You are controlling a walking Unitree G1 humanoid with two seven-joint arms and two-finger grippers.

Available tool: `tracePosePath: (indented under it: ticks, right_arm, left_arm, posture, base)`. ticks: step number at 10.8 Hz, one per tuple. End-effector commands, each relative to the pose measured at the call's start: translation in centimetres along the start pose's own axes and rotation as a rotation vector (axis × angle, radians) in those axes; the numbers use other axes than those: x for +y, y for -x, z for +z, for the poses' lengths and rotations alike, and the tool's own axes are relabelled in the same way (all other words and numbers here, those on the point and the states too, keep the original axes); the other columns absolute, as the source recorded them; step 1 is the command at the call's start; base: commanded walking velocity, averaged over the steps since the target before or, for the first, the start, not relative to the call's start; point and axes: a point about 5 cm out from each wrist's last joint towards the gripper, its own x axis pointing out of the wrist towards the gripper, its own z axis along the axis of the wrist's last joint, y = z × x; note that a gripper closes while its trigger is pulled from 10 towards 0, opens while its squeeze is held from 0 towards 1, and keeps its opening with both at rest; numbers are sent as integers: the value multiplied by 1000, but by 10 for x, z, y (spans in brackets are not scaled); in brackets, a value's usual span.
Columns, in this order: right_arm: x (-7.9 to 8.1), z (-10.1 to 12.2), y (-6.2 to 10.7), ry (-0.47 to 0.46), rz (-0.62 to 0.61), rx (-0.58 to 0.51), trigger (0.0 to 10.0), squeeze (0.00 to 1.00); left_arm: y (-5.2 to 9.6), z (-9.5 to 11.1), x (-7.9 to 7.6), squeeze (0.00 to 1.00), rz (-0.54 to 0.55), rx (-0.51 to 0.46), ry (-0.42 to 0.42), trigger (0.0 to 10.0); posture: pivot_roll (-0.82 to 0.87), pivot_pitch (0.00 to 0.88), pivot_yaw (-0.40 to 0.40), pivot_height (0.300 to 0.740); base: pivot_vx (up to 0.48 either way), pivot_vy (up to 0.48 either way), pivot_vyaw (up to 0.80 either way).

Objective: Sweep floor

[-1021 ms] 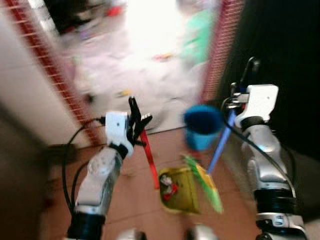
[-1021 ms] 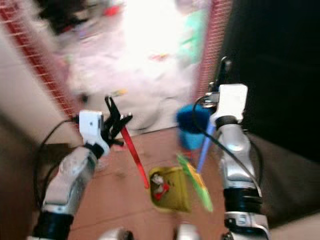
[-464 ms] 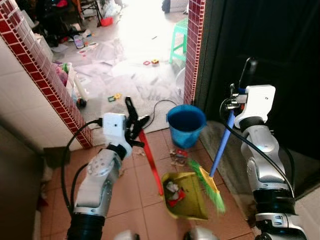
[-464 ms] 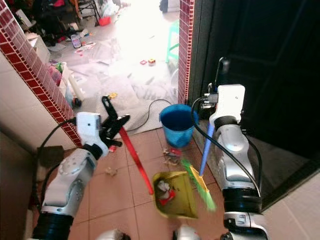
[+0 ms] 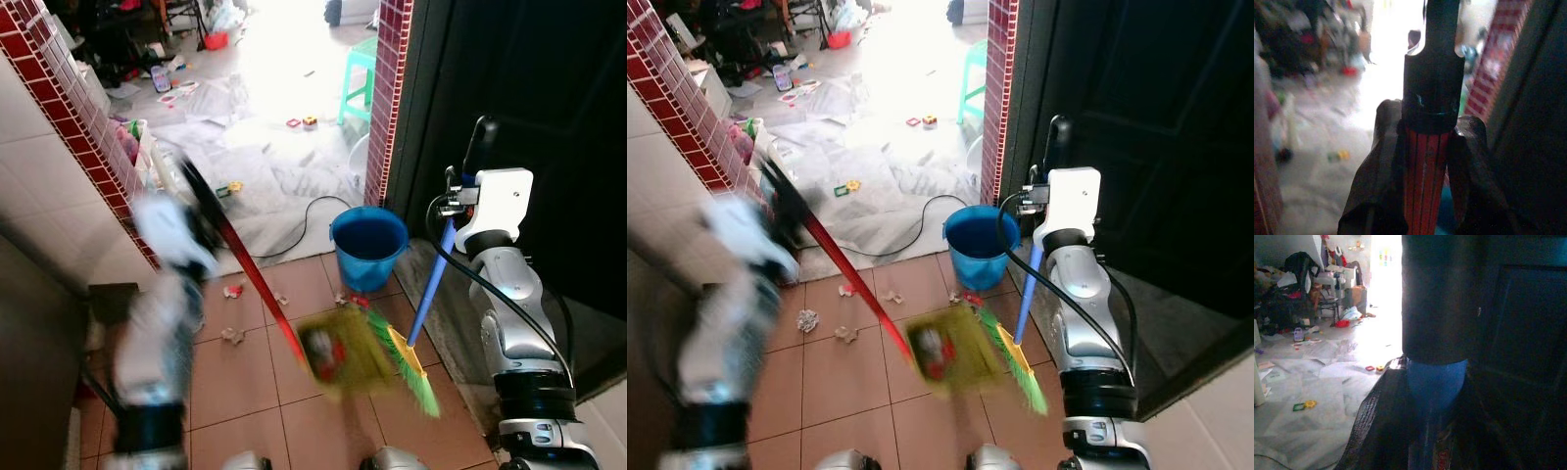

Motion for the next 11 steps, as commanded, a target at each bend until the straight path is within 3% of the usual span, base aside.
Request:
tracePosePath:
  ticks: [1, 3, 5, 7, 11]
  right_arm:
    - [4, 9, -1, 10, 25, -40, 10000, 0]
    - [4, 7, 0, 33, 49, -27, 10000, 0]
    - [6, 7, -1, 38, 53, -28, 10000, 0]
    - [10, 6, -1, 33, 52, -26, 10000, 0]
    - [12, 2, 1, 28, 53, -16, 10000, 0]
  left_arm:
    - [-5, 38, 8, 0, 41, -163, -13, 10000]
    - [-17, 65, 17, 0, 97, -254, -8, 10000]
    - [-27, 87, 14, 0, 93, -328, -10, 10000]
    - [-33, 92, 6, 0, 44, -348, 9, 10000]
    - [-35, 83, 5, 0, 49, -316, 21, 10000]
  posture:
    - [-114, 0, 65, 740]
    - [-106, 0, 45, 740]
    - [-110, 0, 55, 740]
    - [-113, 0, 71, 740]
    - [-108, 0, 79, 740]
  base:
    - [0, 0, 0]
    - [0, 0, 0]
    - [0, 0, 0]
    - [129, 0, 0]
    - [336, 0, -603]
